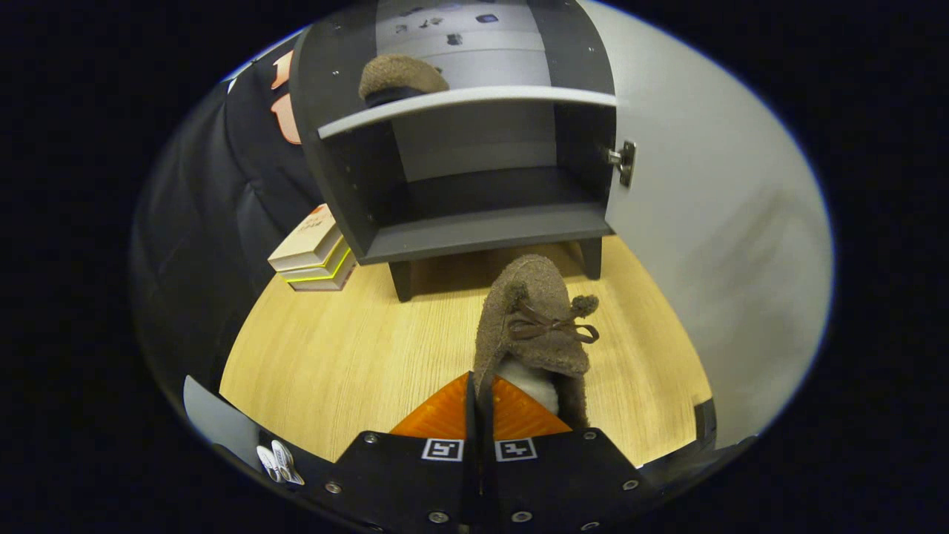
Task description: Open the shoe cabinet door, grab the shoes and put them into the shoe cabinet, then close the shoe cabinet door.
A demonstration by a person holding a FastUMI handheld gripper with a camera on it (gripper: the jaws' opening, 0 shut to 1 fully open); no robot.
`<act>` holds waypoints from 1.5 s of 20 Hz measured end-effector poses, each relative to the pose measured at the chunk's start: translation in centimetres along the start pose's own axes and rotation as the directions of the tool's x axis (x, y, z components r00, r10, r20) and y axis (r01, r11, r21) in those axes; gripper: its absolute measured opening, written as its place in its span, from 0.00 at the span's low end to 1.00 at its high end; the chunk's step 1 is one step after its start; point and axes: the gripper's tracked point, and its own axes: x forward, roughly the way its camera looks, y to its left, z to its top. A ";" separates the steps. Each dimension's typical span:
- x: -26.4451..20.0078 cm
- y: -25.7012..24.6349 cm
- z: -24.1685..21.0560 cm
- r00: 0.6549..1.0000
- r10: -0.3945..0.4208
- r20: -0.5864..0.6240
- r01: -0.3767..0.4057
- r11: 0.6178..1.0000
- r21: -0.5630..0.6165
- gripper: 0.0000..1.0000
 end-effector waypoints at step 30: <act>-0.1 -0.8 31.7 0.966 0.017 0.258 0.017 0.991 -0.130 0.01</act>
